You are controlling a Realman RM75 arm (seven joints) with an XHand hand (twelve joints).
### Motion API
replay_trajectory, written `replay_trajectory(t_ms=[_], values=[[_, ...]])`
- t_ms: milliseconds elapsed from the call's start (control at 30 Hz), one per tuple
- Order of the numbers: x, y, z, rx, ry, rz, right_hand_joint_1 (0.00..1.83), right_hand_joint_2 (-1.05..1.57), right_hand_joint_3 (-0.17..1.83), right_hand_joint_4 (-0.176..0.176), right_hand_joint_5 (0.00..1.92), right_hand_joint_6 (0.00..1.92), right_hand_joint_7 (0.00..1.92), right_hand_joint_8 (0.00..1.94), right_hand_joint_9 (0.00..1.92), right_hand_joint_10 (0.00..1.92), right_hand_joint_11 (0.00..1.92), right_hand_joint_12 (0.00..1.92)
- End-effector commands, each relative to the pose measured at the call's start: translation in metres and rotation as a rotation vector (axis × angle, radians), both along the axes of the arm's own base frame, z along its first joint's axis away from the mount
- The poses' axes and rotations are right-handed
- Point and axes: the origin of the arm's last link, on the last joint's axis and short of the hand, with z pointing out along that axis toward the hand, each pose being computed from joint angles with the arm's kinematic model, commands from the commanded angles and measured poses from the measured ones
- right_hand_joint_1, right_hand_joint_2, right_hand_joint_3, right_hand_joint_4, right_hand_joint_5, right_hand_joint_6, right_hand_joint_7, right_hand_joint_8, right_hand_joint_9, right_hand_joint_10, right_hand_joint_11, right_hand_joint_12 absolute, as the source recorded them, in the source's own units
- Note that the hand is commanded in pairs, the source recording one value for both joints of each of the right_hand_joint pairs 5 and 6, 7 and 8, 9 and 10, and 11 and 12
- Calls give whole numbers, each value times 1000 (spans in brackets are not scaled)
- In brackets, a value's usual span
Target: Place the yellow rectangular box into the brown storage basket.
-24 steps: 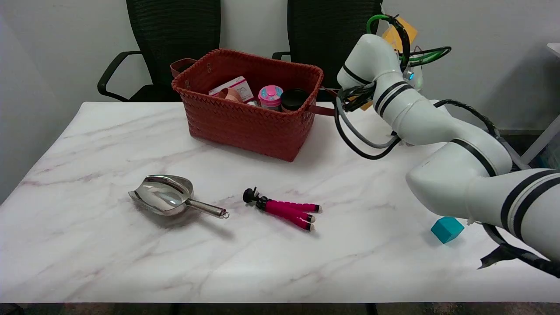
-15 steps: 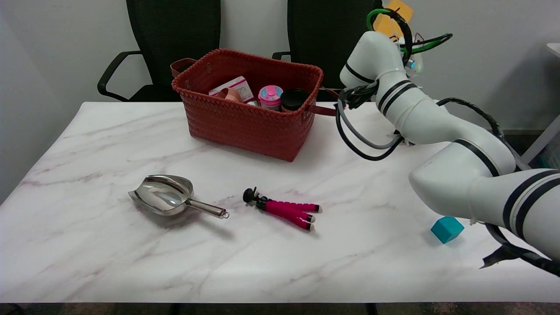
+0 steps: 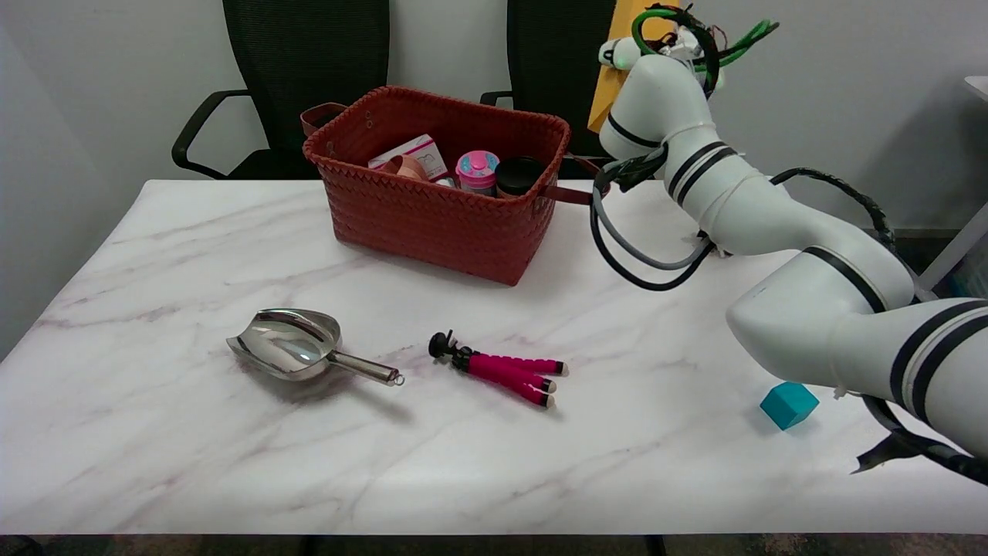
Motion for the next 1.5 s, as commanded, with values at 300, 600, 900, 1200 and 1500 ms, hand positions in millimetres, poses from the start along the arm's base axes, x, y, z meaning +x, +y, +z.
replay_trajectory(t_ms=[300,600,900,1200,1500], values=[[30,-38,-77,424,357,-12,1036,1372,511,0,1087,1087,1643,1643,1601,1601,1564,1564],[28,-47,-109,551,375,-2,1043,1367,511,0,1079,1079,1641,1641,1598,1598,1563,1563],[13,-51,-148,693,365,1,1033,1361,511,0,1063,1063,1638,1638,1594,1594,1560,1560],[1,-53,-180,821,393,-21,1062,1346,513,0,1036,1036,1624,1624,1583,1583,1553,1553],[-4,-52,-189,891,462,-68,1070,1283,519,0,954,954,1593,1593,1552,1552,1527,1527]])
